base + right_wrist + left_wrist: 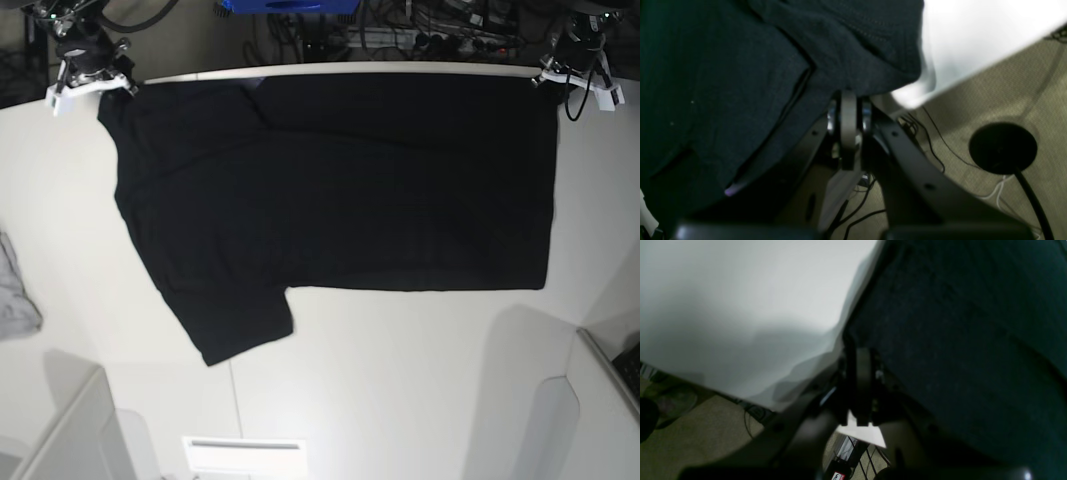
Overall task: Fold the T-shirt properly
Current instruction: 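Drag the shirt further toward the robot, then open both grippers, then move the right gripper to the sleeve-side hem corner and grasp it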
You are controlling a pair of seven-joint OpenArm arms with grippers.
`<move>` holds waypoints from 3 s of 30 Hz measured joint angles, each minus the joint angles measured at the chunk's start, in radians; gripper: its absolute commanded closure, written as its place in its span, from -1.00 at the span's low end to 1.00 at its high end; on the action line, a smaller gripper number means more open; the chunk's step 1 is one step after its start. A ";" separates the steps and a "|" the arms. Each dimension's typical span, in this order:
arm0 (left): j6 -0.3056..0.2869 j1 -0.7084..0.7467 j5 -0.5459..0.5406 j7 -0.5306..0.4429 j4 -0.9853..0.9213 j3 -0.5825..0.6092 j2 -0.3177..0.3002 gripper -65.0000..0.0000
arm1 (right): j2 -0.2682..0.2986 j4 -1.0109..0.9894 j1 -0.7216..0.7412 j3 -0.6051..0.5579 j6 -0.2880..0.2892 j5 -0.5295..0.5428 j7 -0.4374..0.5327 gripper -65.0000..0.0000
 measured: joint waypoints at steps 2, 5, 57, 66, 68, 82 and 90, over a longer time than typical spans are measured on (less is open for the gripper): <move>0.000 0.000 0.000 0.000 0.000 0.000 0.000 1.00 | 0.000 0.000 0.003 0.000 0.000 0.000 0.000 1.00; 0.000 0.001 0.000 0.000 0.000 0.000 0.000 1.00 | 0.000 0.000 0.003 0.000 0.000 0.000 0.000 1.00; -0.001 -0.219 0.314 0.007 0.135 -0.068 -0.079 1.00 | 0.136 -0.179 0.510 -0.253 -0.001 -0.173 -0.018 0.08; -0.001 -0.221 0.314 0.002 0.136 0.031 -0.127 1.00 | 0.198 -0.424 0.676 -0.258 -0.003 -0.198 -0.010 0.08; -0.001 -0.241 0.315 0.008 0.135 0.038 -0.136 1.00 | 0.212 -0.486 0.713 -0.257 -0.003 -0.199 -0.009 0.08; -0.006 -0.350 0.311 0.006 -0.001 0.073 -0.180 1.00 | 0.273 -0.871 0.909 -0.493 -0.003 -0.194 0.210 0.05; -0.001 -0.347 0.315 0.004 -0.021 0.063 -0.183 1.00 | 0.316 -1.127 1.052 -0.494 -0.004 -0.197 0.283 -0.27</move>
